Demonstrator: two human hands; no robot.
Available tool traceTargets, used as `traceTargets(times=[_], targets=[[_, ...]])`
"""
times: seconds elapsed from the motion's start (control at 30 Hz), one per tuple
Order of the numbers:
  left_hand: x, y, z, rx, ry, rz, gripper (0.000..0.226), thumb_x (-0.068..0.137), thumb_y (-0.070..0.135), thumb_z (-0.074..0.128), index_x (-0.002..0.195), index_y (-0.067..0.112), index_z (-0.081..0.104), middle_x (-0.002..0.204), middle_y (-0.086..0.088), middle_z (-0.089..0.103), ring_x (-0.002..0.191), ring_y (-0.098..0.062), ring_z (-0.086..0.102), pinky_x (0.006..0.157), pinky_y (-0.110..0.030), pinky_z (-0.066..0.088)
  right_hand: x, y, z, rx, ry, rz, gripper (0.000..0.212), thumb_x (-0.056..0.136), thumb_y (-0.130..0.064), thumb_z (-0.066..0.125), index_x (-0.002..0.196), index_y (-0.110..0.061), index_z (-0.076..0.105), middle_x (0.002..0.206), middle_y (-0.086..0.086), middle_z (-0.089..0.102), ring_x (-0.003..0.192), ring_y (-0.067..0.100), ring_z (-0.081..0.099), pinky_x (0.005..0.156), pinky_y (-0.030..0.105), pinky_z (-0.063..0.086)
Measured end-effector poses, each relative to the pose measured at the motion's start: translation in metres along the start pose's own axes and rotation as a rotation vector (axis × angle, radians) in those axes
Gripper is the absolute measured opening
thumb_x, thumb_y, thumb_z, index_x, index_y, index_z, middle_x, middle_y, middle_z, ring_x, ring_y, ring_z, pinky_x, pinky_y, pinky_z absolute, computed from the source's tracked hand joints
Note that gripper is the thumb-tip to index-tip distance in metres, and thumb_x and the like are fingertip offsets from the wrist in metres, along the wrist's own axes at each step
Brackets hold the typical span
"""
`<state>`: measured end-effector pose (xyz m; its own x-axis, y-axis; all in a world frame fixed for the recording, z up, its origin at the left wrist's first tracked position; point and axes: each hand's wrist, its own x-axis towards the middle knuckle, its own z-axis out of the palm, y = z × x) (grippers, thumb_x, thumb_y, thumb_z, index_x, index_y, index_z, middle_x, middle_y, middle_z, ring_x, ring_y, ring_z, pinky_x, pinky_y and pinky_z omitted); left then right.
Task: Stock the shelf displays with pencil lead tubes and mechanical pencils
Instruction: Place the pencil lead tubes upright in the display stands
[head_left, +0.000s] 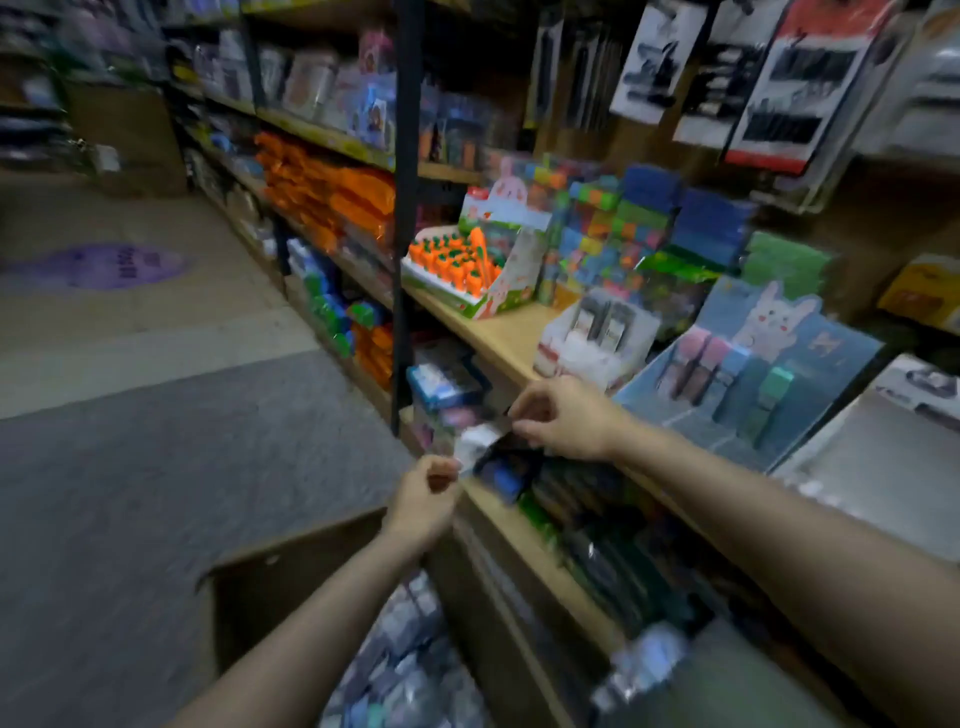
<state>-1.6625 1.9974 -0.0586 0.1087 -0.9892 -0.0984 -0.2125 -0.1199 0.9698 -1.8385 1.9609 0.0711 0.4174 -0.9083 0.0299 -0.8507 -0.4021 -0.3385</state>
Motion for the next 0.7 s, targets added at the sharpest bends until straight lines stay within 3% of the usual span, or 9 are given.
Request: traceTargets(times=[0.07, 0.13, 0.23, 0.33, 0.4, 0.5, 0.6, 0.7], targets=[[-0.025, -0.038, -0.017, 0.063, 0.037, -0.139, 0.015, 0.088, 0.002, 0.062, 0.089, 0.017, 0.059, 0.096, -0.006, 0.066, 0.09, -0.02, 0.06, 0.071, -0.019, 0.047, -0.012, -0.028, 0.034, -0.044, -0.368, -0.005, 0.006, 0.09, -0.026, 0.066, 0.093, -0.023, 0.07, 0.089, 0.0, 0.074, 0.076, 0.012, 0.066, 0.063, 0.021, 0.05], [-0.043, -0.077, -0.03, 0.095, 0.079, -0.278, 0.015, 0.086, 0.004, 0.065, 0.091, 0.015, 0.056, 0.099, -0.012, 0.066, 0.087, -0.022, 0.058, 0.076, -0.027, 0.047, -0.021, -0.047, 0.081, -0.055, -0.548, 0.026, 0.008, 0.091, -0.027, 0.065, 0.092, -0.022, 0.071, 0.093, 0.005, 0.075, 0.078, 0.016, 0.07, 0.062, 0.022, 0.054], [-0.063, -0.132, -0.044, 0.136, 0.104, -0.431, 0.016, 0.087, 0.006, 0.065, 0.091, 0.013, 0.051, 0.113, -0.02, 0.065, 0.101, -0.029, 0.062, 0.084, -0.033, 0.049, -0.029, -0.052, 0.166, -0.057, -0.556, 0.1, 0.021, 0.091, -0.027, 0.061, 0.102, -0.014, 0.073, 0.104, 0.007, 0.072, 0.099, 0.021, 0.066, 0.079, 0.028, 0.05], [-0.078, -0.177, -0.052, 0.245, 0.096, -0.55, 0.016, 0.084, 0.011, 0.067, 0.094, 0.013, 0.054, 0.112, -0.022, 0.065, 0.107, -0.035, 0.062, 0.085, -0.033, 0.048, -0.042, -0.043, 0.246, 0.042, -0.567, 0.269, 0.018, 0.092, -0.021, 0.057, 0.095, -0.007, 0.067, 0.098, 0.015, 0.066, 0.097, 0.025, 0.063, 0.076, 0.032, 0.048], [-0.085, -0.199, -0.052, 0.341, 0.092, -0.605, 0.029, 0.082, 0.016, 0.069, 0.108, 0.009, 0.059, 0.115, -0.017, 0.064, 0.106, -0.031, 0.061, 0.085, -0.032, 0.048, -0.051, -0.032, 0.289, 0.079, -0.547, 0.348, 0.022, 0.092, -0.022, 0.06, 0.109, -0.009, 0.066, 0.111, 0.012, 0.067, 0.104, 0.024, 0.063, 0.081, 0.031, 0.05], [-0.092, -0.225, -0.044, 0.445, 0.082, -0.666, 0.046, 0.083, 0.021, 0.072, 0.124, 0.011, 0.053, 0.128, -0.015, 0.052, 0.115, -0.03, 0.056, 0.095, -0.033, 0.048, -0.059, -0.014, 0.334, 0.107, -0.494, 0.426, 0.038, 0.092, -0.02, 0.061, 0.129, -0.014, 0.057, 0.123, 0.01, 0.064, 0.11, 0.026, 0.062, 0.08, 0.027, 0.048], [-0.095, -0.244, -0.031, 0.498, 0.097, -0.703, 0.056, 0.084, 0.026, 0.073, 0.131, 0.012, 0.045, 0.137, -0.014, 0.04, 0.127, -0.032, 0.045, 0.106, -0.036, 0.04, -0.06, 0.004, 0.363, 0.089, -0.453, 0.482, 0.044, 0.089, -0.017, 0.059, 0.133, -0.015, 0.053, 0.131, 0.01, 0.055, 0.116, 0.028, 0.058, 0.094, 0.033, 0.049], [-0.09, -0.255, -0.016, 0.532, 0.139, -0.704, 0.062, 0.084, 0.028, 0.073, 0.134, 0.011, 0.04, 0.14, -0.012, 0.04, 0.132, -0.029, 0.036, 0.106, -0.034, 0.036, -0.055, 0.016, 0.381, 0.086, -0.425, 0.506, 0.045, 0.091, -0.019, 0.06, 0.135, -0.017, 0.05, 0.135, 0.008, 0.048, 0.118, 0.027, 0.056, 0.099, 0.036, 0.047]])
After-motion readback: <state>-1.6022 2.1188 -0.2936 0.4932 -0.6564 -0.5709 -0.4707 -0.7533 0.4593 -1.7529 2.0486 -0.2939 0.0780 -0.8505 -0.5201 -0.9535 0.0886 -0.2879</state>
